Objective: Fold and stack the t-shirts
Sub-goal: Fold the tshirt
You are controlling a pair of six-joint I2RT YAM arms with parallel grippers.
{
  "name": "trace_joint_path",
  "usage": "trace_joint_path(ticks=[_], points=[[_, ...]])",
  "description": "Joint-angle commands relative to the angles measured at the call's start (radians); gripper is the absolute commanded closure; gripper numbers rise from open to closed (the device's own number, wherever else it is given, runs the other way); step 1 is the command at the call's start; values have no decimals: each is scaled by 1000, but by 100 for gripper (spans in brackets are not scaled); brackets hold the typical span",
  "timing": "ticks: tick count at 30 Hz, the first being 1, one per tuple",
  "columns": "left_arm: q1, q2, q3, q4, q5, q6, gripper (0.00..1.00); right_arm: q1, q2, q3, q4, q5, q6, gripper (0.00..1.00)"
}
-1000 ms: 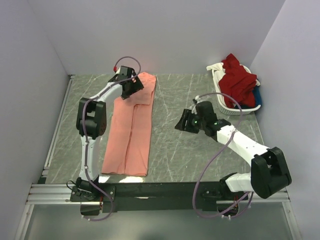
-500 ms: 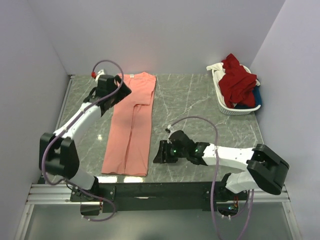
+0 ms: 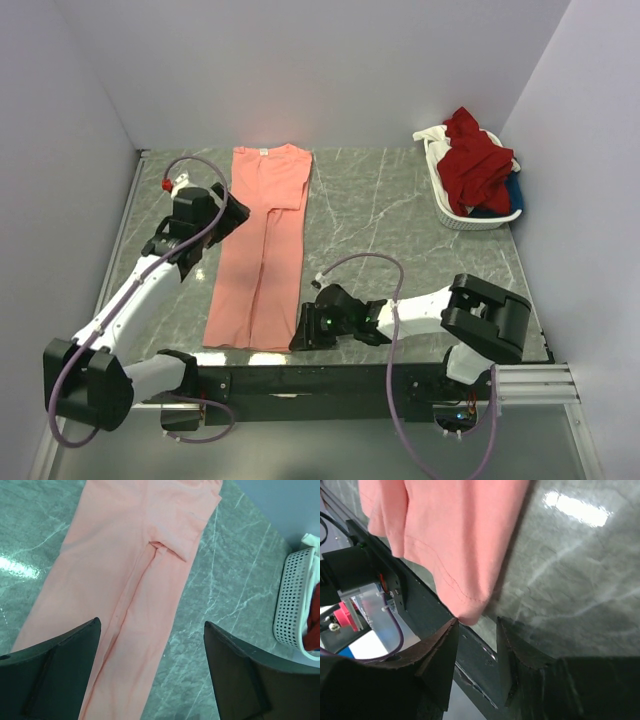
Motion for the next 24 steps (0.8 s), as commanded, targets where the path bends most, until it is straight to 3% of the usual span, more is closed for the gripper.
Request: trace_joint_path(ticks=[1, 6, 15, 18, 24], points=[[0, -55, -28, 1, 4, 4, 11, 9, 25, 6, 85, 27, 38, 57], [0, -93, -81, 6, 32, 1, 11, 9, 51, 3, 108, 29, 45, 58], [-37, -118, -138, 23, 72, -13, 13, -11, 67, -4, 61, 40, -2, 92], [-74, -107, -137, 26, 69, -22, 13, -86, 8, -86, 65, 24, -25, 99], [-198, -43, -123, 29, 21, -68, 14, -251, -185, -239, -11, 9, -117, 100]])
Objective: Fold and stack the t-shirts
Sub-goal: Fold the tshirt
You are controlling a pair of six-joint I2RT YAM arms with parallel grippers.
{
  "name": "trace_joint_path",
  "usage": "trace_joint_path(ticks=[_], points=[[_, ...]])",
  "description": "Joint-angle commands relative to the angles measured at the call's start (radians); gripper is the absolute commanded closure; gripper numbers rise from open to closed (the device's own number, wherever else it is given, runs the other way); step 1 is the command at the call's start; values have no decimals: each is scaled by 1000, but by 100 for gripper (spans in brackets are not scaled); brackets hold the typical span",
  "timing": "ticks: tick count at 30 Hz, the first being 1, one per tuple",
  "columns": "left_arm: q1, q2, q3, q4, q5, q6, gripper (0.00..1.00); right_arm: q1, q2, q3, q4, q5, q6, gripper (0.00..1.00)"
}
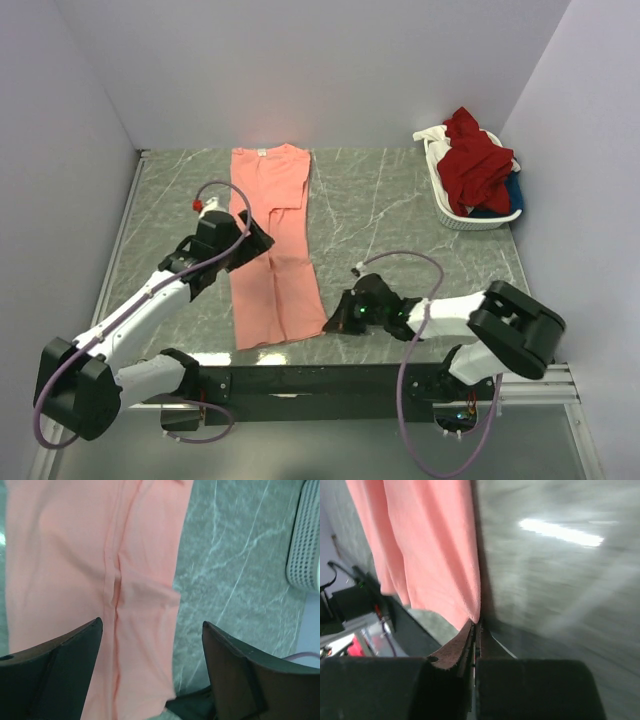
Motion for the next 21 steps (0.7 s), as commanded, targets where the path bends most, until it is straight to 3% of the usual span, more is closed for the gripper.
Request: trace_joint_path(ticks=[1, 5, 9, 17, 21], points=[[-65, 40, 15, 26, -27, -58, 15, -56, -114, -61, -137, 41, -100, 100], [-156, 39, -29, 11, -57, -129, 20, -56, -197, -93, -183, 35, -109, 100], [-219, -42, -61, -131, -134, -219, 33, -43, -247, -120, -183, -25, -103, 100], [-299, -179, -37, -608, -280, -437, 36, 22, -287, -105, -282, -13, -135, 100], [-349, -206, -55, -719, -277, -542, 41, 22, -300, -96, -308, -7, -149, 100]])
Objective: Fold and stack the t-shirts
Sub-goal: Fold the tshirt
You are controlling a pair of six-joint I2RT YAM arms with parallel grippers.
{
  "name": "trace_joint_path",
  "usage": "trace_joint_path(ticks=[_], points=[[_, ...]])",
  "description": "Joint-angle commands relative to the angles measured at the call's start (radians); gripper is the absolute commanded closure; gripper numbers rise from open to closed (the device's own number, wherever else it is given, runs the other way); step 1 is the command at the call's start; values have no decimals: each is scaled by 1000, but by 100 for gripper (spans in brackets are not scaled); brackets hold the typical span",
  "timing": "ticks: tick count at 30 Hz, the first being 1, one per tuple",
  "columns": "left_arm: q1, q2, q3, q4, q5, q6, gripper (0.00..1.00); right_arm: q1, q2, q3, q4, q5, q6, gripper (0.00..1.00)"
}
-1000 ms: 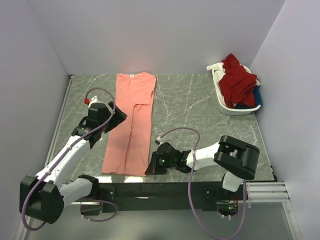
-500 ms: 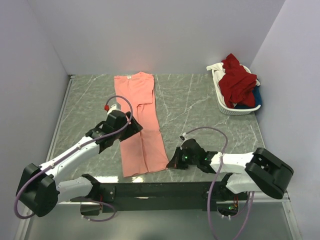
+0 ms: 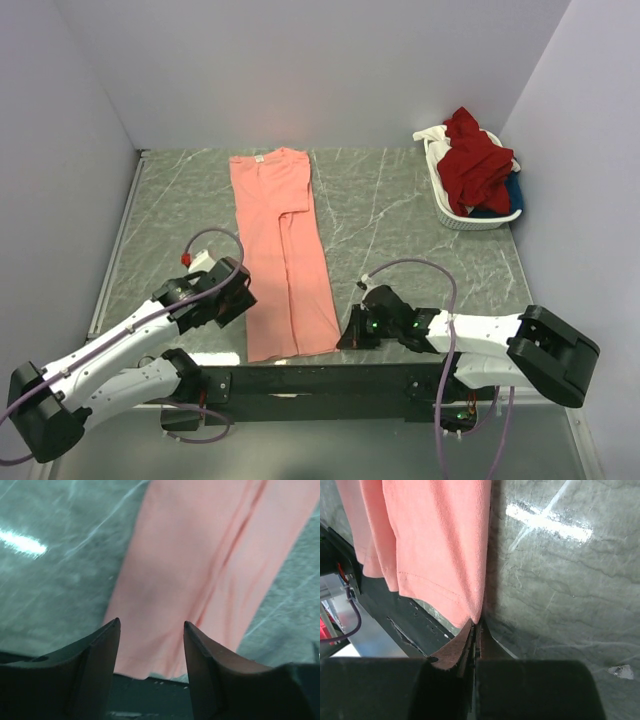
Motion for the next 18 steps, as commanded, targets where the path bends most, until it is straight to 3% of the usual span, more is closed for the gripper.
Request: trace_joint_path(ticks=[1, 6, 12, 18], points=[[-50, -19, 4, -189, -41, -164, 43, 8, -27, 16, -72, 5, -36, 100], [-153, -35, -79, -193, -5, -258, 50, 7, -50, 15, -75, 3, -35, 100], [-274, 7, -138, -161, 31, -362, 50, 8, -58, 35, -108, 6, -55, 100], [-394, 45, -209, -28, 63, -432, 52, 8, -65, 50, -128, 11, -65, 100]])
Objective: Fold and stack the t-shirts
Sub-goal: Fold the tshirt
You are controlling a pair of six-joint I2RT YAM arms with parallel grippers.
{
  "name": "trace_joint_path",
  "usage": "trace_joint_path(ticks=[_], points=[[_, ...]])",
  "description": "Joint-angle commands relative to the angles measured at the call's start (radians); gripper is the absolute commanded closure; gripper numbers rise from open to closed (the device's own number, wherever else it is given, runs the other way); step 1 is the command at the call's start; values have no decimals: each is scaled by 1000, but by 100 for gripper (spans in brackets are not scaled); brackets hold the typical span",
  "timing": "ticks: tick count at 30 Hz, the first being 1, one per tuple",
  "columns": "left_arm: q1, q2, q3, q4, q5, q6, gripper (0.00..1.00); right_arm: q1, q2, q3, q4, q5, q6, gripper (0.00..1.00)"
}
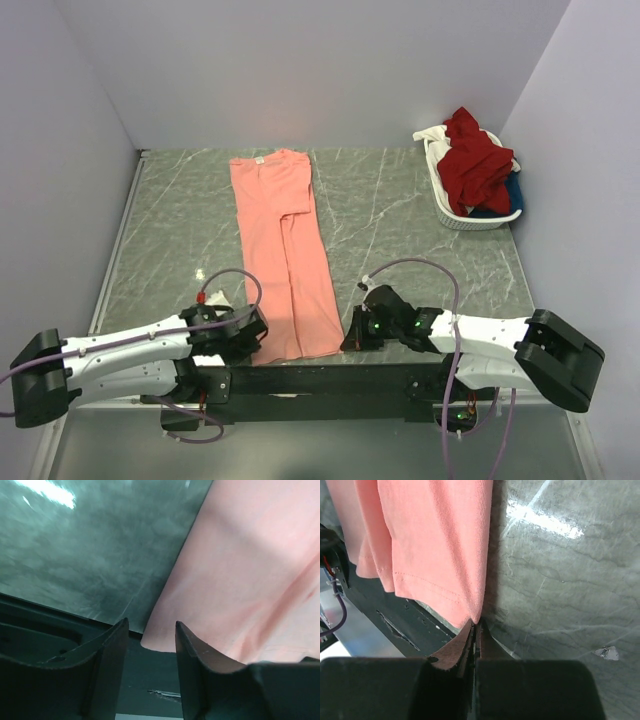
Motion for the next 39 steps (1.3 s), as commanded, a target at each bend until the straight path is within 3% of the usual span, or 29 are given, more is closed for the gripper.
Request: trace_joint_path(ticks=[1, 10, 16, 24, 28, 32, 36, 39], points=[[-52, 20, -34, 91, 28, -78, 53, 8, -18, 38, -31, 8, -23, 100], [-129, 62, -71, 147, 21, -131, 67, 7, -30, 40, -34, 8, -13, 100], [-141, -2, -68, 127, -4, -125, 99, 8, -75, 63, -83, 20, -14, 100], [-175, -84, -29, 75, -1, -82, 99, 50, -164, 78, -149, 21, -10, 100], [-178, -121, 23, 30, -70, -55, 99, 74, -180, 122, -220, 60, -31, 100], [-164, -168, 50, 99, -166, 19, 100, 63, -136, 233, -281, 115, -92, 100], [-65, -132, 118, 153, -202, 182, 100, -1, -38, 372, -272, 91, -145, 100], [76, -96, 139, 231, -164, 333, 100, -41, 48, 460, -255, 74, -164, 100]])
